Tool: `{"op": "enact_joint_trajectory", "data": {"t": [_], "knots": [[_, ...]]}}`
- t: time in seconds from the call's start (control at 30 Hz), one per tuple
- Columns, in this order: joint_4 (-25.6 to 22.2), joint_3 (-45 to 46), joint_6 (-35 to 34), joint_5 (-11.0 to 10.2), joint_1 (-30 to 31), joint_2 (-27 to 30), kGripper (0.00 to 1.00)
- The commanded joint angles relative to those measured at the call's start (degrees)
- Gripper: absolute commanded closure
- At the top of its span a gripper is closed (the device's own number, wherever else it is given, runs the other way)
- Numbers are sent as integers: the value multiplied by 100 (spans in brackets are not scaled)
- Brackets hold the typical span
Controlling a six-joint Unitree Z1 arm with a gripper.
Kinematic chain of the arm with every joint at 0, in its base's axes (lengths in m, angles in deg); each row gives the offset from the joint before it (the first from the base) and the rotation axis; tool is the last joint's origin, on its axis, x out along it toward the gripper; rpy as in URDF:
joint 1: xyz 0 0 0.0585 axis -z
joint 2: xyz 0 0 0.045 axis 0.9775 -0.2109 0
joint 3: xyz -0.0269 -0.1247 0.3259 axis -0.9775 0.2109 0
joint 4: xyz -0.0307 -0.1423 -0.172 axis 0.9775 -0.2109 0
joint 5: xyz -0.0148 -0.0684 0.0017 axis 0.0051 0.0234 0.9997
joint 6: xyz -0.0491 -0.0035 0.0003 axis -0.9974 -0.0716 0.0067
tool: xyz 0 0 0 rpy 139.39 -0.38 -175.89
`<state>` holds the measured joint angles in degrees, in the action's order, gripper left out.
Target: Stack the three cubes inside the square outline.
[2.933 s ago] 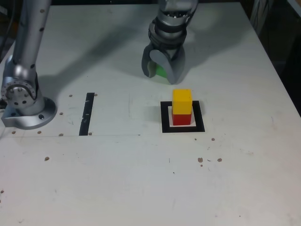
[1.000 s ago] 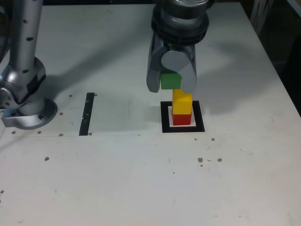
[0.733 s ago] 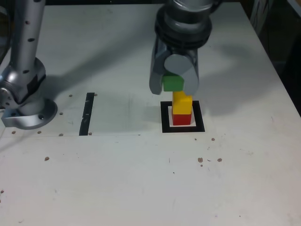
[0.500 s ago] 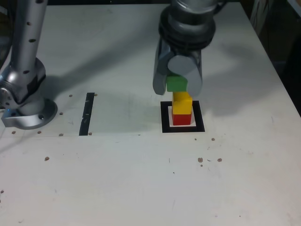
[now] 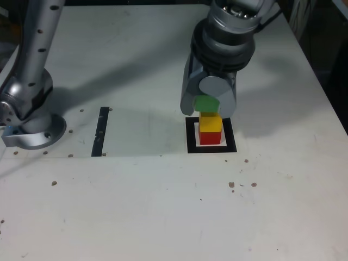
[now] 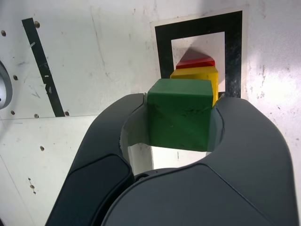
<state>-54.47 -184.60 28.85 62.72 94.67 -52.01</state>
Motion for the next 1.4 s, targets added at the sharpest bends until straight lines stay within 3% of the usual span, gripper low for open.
{"op": "enact_joint_trajectory", "data": {"t": [0.0,0.4,0.8,1.13,1.37], "knots": [[-47,-21,14,-15,3,-28,88],[-27,-118,65,-31,3,-168,87],[-39,-144,104,12,3,-172,70],[-56,-136,104,100,3,-233,43],[-58,-67,104,91,-12,-219,14]]}}
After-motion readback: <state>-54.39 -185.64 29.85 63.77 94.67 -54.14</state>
